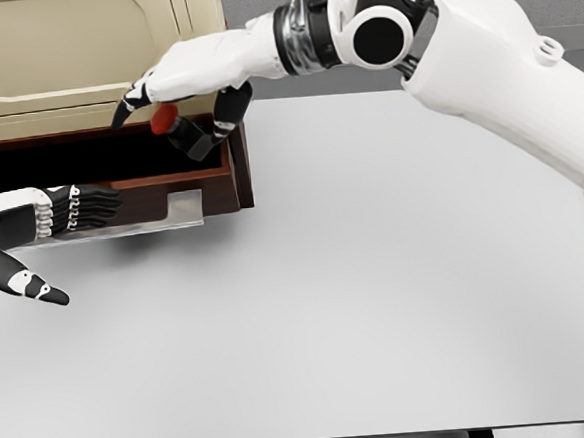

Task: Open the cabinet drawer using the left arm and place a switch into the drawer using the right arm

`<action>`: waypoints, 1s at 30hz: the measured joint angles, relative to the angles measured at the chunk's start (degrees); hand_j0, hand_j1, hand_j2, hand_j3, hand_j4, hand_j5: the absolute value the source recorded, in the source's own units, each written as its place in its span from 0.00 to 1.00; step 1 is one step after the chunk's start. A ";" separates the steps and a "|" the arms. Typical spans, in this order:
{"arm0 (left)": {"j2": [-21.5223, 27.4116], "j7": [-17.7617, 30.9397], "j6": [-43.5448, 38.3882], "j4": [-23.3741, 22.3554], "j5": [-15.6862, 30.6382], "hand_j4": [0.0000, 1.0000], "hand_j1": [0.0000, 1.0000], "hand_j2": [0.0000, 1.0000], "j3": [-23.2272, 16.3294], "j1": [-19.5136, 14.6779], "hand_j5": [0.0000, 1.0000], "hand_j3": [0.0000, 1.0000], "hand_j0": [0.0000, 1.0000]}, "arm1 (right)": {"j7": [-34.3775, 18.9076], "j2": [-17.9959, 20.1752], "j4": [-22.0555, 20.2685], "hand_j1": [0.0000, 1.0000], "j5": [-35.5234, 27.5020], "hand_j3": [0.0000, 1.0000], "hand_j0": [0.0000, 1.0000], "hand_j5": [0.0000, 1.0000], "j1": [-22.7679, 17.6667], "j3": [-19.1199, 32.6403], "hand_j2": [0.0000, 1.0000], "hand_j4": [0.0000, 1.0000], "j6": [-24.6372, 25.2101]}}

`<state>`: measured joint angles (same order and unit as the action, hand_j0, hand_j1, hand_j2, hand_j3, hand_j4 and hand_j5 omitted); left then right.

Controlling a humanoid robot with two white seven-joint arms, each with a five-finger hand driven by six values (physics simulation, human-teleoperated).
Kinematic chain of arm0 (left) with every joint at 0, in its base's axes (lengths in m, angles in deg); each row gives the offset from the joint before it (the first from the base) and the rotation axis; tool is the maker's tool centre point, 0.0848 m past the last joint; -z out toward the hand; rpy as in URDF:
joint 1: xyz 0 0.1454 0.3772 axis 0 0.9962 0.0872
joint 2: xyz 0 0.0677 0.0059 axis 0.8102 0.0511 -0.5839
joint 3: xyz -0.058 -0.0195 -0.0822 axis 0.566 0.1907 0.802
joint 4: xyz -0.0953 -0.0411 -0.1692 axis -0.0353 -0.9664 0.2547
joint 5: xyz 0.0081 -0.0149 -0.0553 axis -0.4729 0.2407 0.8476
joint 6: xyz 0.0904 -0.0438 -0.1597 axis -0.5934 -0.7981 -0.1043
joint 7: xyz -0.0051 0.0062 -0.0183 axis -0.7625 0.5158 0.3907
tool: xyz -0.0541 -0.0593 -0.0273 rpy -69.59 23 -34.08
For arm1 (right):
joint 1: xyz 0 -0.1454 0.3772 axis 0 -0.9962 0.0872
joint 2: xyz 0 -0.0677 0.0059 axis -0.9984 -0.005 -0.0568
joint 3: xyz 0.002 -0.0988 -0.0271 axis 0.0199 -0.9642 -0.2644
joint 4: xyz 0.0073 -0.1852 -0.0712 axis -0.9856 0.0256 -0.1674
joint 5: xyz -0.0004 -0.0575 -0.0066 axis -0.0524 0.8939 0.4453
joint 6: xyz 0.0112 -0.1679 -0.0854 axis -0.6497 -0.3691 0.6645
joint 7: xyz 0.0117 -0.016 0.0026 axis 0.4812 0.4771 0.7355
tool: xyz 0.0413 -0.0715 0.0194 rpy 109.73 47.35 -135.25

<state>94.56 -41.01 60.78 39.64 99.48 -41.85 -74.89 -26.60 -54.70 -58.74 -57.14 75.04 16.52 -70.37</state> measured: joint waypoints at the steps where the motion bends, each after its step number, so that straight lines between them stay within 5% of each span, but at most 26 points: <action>1: -0.02 0.03 -0.01 -0.01 -0.08 1.00 1.00 1.00 0.00 -0.03 1.00 1.00 1.00 | 0.01 0.00 -0.09 1.00 0.06 1.00 1.00 1.00 0.00 -0.10 1.00 1.00 -1.09; 6: -0.03 0.05 1.22 -0.17 -0.98 1.00 1.00 1.00 -0.02 0.21 1.00 1.00 1.00 | 0.04 5.05 -5.78 1.00 0.08 1.00 1.00 1.00 -1.05 -0.19 1.00 1.00 -9.29; 9: 0.01 -0.05 1.78 -0.19 -1.16 1.00 1.00 1.00 -0.01 0.42 1.00 1.00 1.00 | 0.04 13.33 -12.72 1.00 0.00 1.00 1.00 1.00 -2.99 0.12 1.00 1.00 -10.74; 13: 0.05 -0.09 2.08 -0.20 -1.25 1.00 1.00 1.00 0.02 0.57 1.00 1.00 1.00 | 0.03 24.88 -17.96 1.00 -1.47 1.00 1.00 1.00 -10.28 2.23 1.00 1.00 -11.41; 16: -0.03 0.03 3.84 -0.46 -2.67 1.00 1.00 1.00 0.09 0.93 1.00 1.00 1.00 | 0.03 30.66 -14.83 1.00 -2.04 1.00 1.00 1.00 -15.02 4.36 1.00 1.00 -11.56; 21: -0.08 0.41 10.40 -1.10 -9.18 1.00 1.00 1.00 -1.31 0.40 1.00 1.00 1.00 | 0.64 33.11 -6.41 1.00 -2.00 1.00 1.00 1.00 -21.36 10.69 1.00 1.00 -11.62; 26: -0.52 0.43 12.97 -1.25 -14.14 1.00 1.00 1.00 -0.36 0.42 1.00 1.00 1.00 | 5.27 33.45 -0.24 1.00 -2.08 1.00 1.00 1.00 -21.62 12.97 1.00 1.00 -11.56; 30: -0.83 0.08 14.16 -1.23 -16.41 1.00 1.00 1.00 5.65 0.76 1.00 1.00 1.00 | 6.18 33.22 1.96 1.00 -2.01 1.00 1.00 1.00 -22.50 13.57 1.00 1.00 -11.56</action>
<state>93.72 -40.93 74.94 38.41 83.06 -36.19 -74.13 -20.41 -21.47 -56.78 -59.15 52.54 30.09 -81.93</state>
